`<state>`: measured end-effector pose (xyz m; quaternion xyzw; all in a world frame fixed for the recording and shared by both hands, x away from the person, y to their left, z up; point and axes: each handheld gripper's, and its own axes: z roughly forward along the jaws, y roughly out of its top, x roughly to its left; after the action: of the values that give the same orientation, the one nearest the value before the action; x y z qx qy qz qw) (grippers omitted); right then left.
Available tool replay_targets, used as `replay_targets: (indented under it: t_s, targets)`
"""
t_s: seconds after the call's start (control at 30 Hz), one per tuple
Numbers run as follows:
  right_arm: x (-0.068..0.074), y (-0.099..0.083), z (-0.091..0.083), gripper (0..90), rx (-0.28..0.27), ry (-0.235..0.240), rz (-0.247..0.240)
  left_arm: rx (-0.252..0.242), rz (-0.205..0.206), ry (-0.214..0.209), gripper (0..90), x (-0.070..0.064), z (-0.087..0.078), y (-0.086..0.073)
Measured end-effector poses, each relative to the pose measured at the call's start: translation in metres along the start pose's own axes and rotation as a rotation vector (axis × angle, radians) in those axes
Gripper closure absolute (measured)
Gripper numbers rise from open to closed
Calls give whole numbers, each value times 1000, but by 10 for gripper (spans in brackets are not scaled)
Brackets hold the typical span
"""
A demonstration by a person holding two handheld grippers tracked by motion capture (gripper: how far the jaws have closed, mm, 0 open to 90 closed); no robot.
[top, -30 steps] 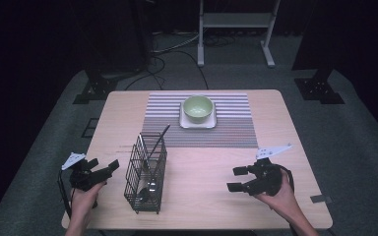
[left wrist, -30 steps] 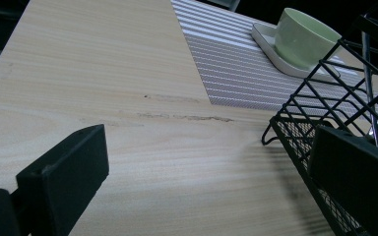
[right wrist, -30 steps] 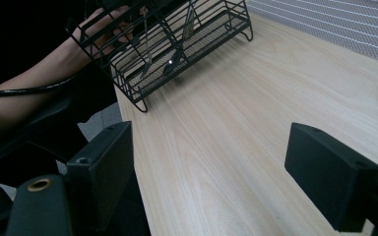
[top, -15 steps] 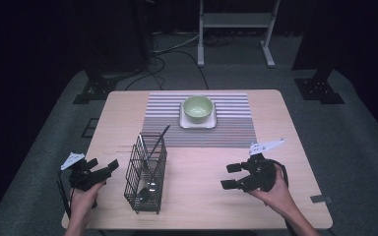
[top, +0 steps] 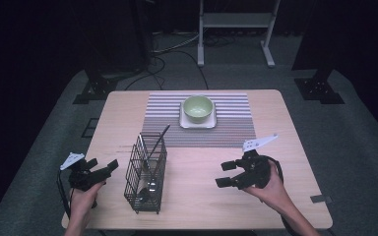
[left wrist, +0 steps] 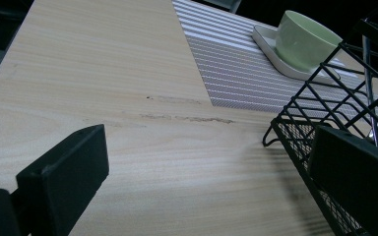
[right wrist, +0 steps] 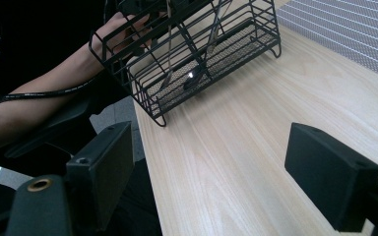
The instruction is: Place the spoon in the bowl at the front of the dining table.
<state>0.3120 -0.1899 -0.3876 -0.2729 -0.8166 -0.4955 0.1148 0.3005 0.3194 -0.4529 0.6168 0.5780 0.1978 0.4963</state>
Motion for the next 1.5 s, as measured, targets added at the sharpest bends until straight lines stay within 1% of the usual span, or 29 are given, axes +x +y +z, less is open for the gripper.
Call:
replay_targets:
  t_s: [0.57, 0.73, 1.07, 1.5]
  targets:
    - [6, 20, 7, 177, 11, 28, -8, -2, -3, -2, 10, 0, 0, 0]
    - [8, 26, 11, 198, 13, 51, -3, -5, -5, -3, 10, 0, 0, 0]
    - [11, 38, 15, 199, 13, 61, -14, -8, -6, -2, 10, 1, -1, 1]
    - [12, 46, 22, 206, 32, 73, -15, -11, -7, -1, 10, 2, -1, 1]
